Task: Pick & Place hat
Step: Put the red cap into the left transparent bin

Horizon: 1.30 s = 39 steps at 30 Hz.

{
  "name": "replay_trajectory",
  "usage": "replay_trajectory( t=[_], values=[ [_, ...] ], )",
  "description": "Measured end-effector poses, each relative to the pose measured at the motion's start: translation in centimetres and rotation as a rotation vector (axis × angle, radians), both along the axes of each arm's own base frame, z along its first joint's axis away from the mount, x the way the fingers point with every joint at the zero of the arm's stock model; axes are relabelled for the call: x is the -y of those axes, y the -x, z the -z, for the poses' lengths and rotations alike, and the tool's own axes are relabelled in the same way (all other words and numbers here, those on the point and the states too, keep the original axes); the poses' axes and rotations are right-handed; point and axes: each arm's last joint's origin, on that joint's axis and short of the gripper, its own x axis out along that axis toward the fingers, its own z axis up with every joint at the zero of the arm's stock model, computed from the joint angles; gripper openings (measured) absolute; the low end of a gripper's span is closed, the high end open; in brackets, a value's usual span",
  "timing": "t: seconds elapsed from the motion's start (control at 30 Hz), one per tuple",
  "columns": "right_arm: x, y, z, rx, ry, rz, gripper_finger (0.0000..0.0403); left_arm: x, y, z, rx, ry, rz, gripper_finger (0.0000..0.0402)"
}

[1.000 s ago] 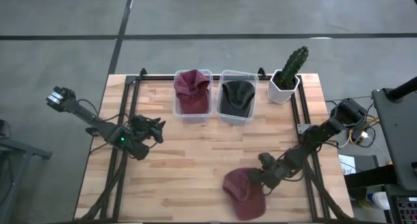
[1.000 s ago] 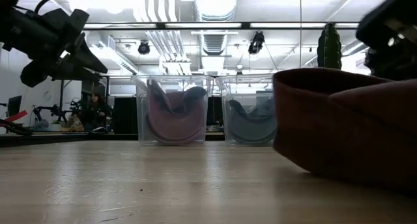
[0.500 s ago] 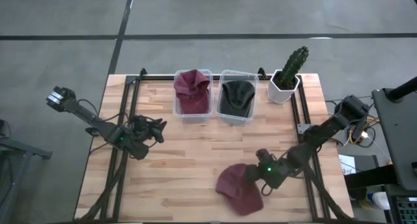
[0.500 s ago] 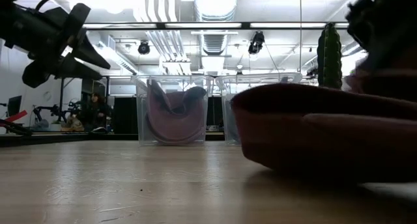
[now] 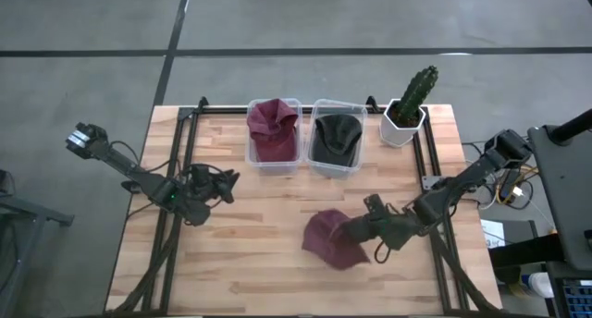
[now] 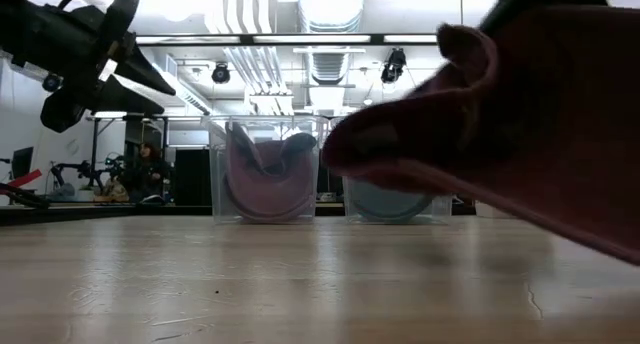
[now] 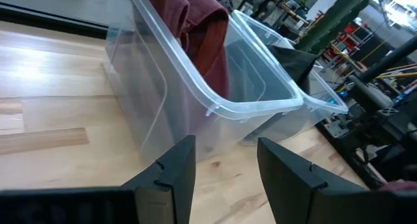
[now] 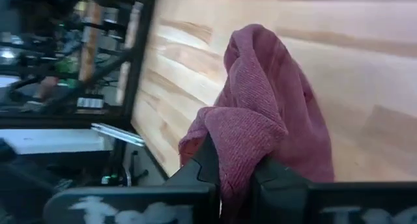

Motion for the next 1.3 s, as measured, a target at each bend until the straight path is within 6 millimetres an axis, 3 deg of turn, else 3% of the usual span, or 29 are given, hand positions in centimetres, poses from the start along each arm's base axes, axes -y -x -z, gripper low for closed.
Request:
replay_trajectory(
  t=[0.37, 0.57, 1.03, 1.3],
  values=[
    [2.3, -1.5, -3.1, 0.143, 0.113, -0.013, 0.0012, 0.5, -0.8, -0.9, 0.036, -0.005, 0.071, 0.0156],
    [3.8, -3.0, -5.8, 0.193, 0.217, -0.003, 0.0012, 0.8, -1.1, -1.5, 0.037, -0.049, 0.115, 0.0156],
    [9.9, -5.9, -13.1, 0.305, 0.42, 0.149, 0.0012, 0.7, -1.1, -1.5, 0.004, -0.09, 0.128, 0.0156],
    [13.4, -8.8, -14.9, 0.432, 0.437, 0.191, 0.0012, 0.7, -1.1, -1.4, -0.012, -0.101, 0.131, 0.0156]
  ],
)
